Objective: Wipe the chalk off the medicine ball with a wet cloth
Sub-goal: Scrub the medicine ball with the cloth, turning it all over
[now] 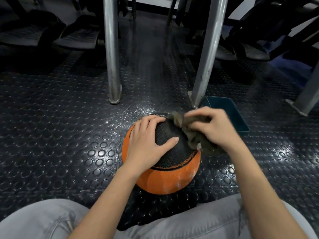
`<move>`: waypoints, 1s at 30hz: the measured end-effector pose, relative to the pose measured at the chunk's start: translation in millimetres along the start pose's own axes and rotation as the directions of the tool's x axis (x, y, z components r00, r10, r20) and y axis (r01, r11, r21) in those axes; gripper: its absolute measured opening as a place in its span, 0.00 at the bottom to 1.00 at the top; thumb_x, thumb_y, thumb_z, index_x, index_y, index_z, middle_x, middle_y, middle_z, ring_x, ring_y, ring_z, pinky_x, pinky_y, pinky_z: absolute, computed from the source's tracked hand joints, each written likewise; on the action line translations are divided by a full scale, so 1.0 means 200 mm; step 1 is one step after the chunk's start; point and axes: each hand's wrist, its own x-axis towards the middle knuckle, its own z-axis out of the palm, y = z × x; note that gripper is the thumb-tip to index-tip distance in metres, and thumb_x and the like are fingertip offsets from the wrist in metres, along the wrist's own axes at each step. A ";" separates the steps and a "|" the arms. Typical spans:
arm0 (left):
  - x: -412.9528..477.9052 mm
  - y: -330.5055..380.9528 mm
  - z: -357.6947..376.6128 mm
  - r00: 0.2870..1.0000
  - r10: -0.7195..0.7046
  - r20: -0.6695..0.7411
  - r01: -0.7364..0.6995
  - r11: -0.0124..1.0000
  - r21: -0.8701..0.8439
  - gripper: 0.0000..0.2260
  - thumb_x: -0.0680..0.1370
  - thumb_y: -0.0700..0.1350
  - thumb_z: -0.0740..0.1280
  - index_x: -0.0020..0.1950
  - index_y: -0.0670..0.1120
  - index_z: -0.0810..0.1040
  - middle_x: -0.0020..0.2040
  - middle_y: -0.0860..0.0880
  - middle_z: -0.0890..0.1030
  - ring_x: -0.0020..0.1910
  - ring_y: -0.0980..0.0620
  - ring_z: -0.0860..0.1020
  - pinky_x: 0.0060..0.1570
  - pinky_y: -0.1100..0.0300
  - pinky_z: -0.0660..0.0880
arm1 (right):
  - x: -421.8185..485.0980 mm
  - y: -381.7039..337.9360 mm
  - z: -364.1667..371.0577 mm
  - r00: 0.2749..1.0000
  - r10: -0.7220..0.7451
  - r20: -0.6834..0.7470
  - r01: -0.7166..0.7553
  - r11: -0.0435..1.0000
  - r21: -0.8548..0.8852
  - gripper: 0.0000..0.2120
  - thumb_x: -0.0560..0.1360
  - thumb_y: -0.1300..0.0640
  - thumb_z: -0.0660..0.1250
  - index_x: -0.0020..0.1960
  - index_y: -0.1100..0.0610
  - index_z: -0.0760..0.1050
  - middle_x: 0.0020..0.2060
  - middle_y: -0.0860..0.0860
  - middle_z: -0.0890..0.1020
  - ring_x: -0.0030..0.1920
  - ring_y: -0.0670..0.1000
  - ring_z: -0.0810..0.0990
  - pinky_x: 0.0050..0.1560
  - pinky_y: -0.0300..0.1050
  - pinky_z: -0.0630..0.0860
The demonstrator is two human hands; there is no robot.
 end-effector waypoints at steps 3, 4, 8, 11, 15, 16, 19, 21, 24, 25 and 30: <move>0.00 0.00 -0.01 1.000 0.003 0.017 -0.003 1.000 -0.010 0.26 0.72 0.62 0.67 0.67 0.55 0.69 0.59 0.65 0.61 0.62 0.64 0.58 0.56 0.68 0.52 | 0.02 0.10 0.00 0.991 0.123 -0.052 -0.132 0.850 -0.510 0.14 0.73 0.64 0.68 0.52 0.48 0.81 0.48 0.50 0.78 0.55 0.53 0.75 0.54 0.44 0.70; 0.00 0.00 0.00 1.000 0.004 0.015 -0.003 1.000 -0.014 0.26 0.72 0.62 0.67 0.67 0.55 0.69 0.59 0.65 0.61 0.61 0.64 0.58 0.57 0.68 0.52 | 0.02 0.11 -0.02 0.985 0.128 -0.117 -0.171 0.831 -0.530 0.15 0.73 0.65 0.67 0.53 0.48 0.81 0.49 0.50 0.77 0.56 0.55 0.74 0.55 0.47 0.71; 0.00 -0.01 0.00 1.000 -0.002 -0.007 0.002 1.000 -0.001 0.25 0.71 0.61 0.68 0.66 0.55 0.70 0.59 0.64 0.62 0.62 0.62 0.58 0.58 0.67 0.53 | 0.00 -0.01 -0.05 0.987 -0.105 -0.120 0.089 0.988 -0.130 0.18 0.71 0.68 0.68 0.51 0.46 0.78 0.49 0.48 0.79 0.53 0.42 0.76 0.59 0.35 0.68; 0.01 0.00 0.00 1.000 0.004 -0.006 -0.004 1.000 0.010 0.26 0.71 0.62 0.68 0.66 0.55 0.70 0.59 0.64 0.62 0.62 0.62 0.59 0.57 0.68 0.52 | -0.01 0.00 0.01 0.968 -0.054 0.246 0.083 0.990 -0.112 0.20 0.73 0.71 0.63 0.50 0.46 0.77 0.52 0.48 0.75 0.55 0.40 0.73 0.59 0.27 0.63; 0.00 0.00 0.00 1.000 0.007 0.016 -0.007 1.000 -0.001 0.27 0.71 0.64 0.67 0.66 0.56 0.69 0.59 0.65 0.61 0.62 0.63 0.58 0.59 0.66 0.52 | 0.01 0.13 -0.02 0.987 0.159 -0.018 -0.143 0.832 -0.536 0.20 0.75 0.68 0.58 0.58 0.48 0.77 0.55 0.51 0.73 0.56 0.54 0.68 0.59 0.47 0.66; 0.00 0.00 0.00 1.000 0.009 0.009 -0.009 1.000 -0.003 0.28 0.70 0.66 0.66 0.66 0.56 0.69 0.58 0.65 0.61 0.62 0.62 0.58 0.59 0.65 0.53 | 0.00 0.11 -0.03 0.989 0.114 -0.098 -0.148 0.850 -0.506 0.21 0.74 0.68 0.59 0.60 0.49 0.76 0.54 0.51 0.74 0.55 0.54 0.68 0.58 0.47 0.66; 0.00 0.00 0.01 1.000 0.007 -0.015 -0.007 1.000 0.016 0.29 0.69 0.68 0.64 0.65 0.55 0.70 0.58 0.65 0.61 0.62 0.62 0.59 0.59 0.65 0.53 | 0.00 0.00 -0.03 0.980 -0.115 -0.164 0.093 0.986 -0.138 0.20 0.71 0.70 0.65 0.55 0.48 0.77 0.49 0.47 0.79 0.54 0.47 0.76 0.58 0.38 0.70; 0.00 0.00 0.01 1.000 0.003 -0.005 -0.003 1.000 0.013 0.27 0.71 0.65 0.67 0.66 0.55 0.70 0.58 0.65 0.61 0.62 0.62 0.58 0.58 0.66 0.53 | 0.00 -0.01 0.01 0.997 -0.081 -0.011 0.079 0.988 -0.136 0.19 0.71 0.70 0.65 0.51 0.48 0.79 0.49 0.47 0.80 0.54 0.47 0.77 0.57 0.36 0.70; 0.00 0.00 0.00 1.000 0.010 0.010 -0.010 1.000 -0.004 0.26 0.71 0.63 0.67 0.66 0.56 0.69 0.58 0.65 0.60 0.61 0.65 0.57 0.59 0.66 0.52 | 0.00 0.07 0.03 0.970 0.236 -0.064 -0.227 0.775 -0.589 0.17 0.74 0.66 0.60 0.56 0.50 0.79 0.55 0.52 0.77 0.59 0.56 0.70 0.53 0.47 0.70; 0.00 0.00 0.01 1.000 0.009 0.017 -0.009 1.000 0.001 0.26 0.71 0.63 0.67 0.66 0.56 0.69 0.58 0.65 0.60 0.62 0.64 0.57 0.59 0.66 0.52 | -0.01 0.08 0.00 0.952 0.249 -0.178 -0.305 0.712 -0.632 0.17 0.75 0.66 0.59 0.57 0.51 0.79 0.57 0.54 0.76 0.60 0.57 0.69 0.52 0.48 0.69; 0.00 0.00 0.01 1.000 0.010 -0.005 -0.010 1.000 0.021 0.31 0.67 0.70 0.59 0.65 0.56 0.69 0.58 0.65 0.61 0.63 0.61 0.59 0.59 0.65 0.53 | 0.00 -0.08 -0.03 0.991 0.051 -0.124 -0.049 0.999 0.019 0.20 0.70 0.71 0.64 0.45 0.46 0.79 0.45 0.45 0.82 0.47 0.41 0.78 0.52 0.34 0.73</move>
